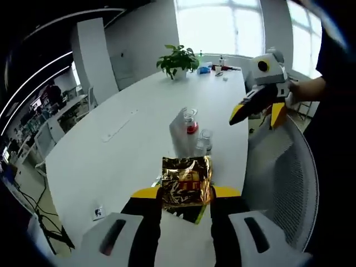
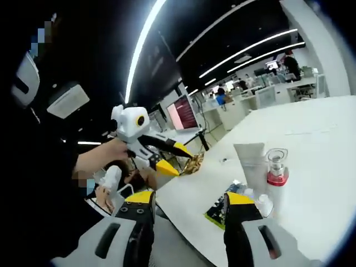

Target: Arrange the skincare products in the storage area until every visible bottle or jar stands upright without overlapping.

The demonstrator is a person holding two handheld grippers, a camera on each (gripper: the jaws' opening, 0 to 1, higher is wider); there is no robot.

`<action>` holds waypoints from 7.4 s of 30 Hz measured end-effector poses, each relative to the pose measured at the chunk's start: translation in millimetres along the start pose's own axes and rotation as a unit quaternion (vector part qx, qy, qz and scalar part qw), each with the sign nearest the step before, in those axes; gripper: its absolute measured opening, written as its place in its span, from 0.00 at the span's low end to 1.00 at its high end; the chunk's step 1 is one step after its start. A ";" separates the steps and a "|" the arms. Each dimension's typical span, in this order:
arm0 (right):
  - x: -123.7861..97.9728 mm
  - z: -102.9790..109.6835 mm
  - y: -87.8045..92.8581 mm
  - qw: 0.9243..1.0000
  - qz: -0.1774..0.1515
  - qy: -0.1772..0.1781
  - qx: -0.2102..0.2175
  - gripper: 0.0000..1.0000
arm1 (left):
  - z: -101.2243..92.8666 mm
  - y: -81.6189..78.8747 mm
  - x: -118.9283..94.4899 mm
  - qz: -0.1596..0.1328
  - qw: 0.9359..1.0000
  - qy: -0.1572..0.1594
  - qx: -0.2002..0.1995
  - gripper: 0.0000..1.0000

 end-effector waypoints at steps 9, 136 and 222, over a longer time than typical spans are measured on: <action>28.7 2.3 9.9 0.997 -0.003 0.013 0.072 0.47 | -30.6 -20.6 -1.3 -0.024 0.997 0.066 0.041 0.37; 11.6 -0.9 29.0 0.999 0.017 0.010 0.044 0.33 | -36.2 85.2 8.3 0.089 0.989 -0.077 -0.087 0.38; 42.4 38.5 -51.9 0.972 -0.136 -0.008 0.190 0.20 | -26.0 -50.9 -6.9 -0.242 0.942 -0.175 -0.150 0.04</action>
Point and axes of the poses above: the point that each gripper's makers call its tool centre point, and the gripper's own axes: x roughly forward along the fingers, z roughly to its left, y roughly out of its underside, the point moved 6 cm from there along -x, roughly backward along the fingers, and after that the axes turned 14 degrees about -z, right-handed, at the moved point
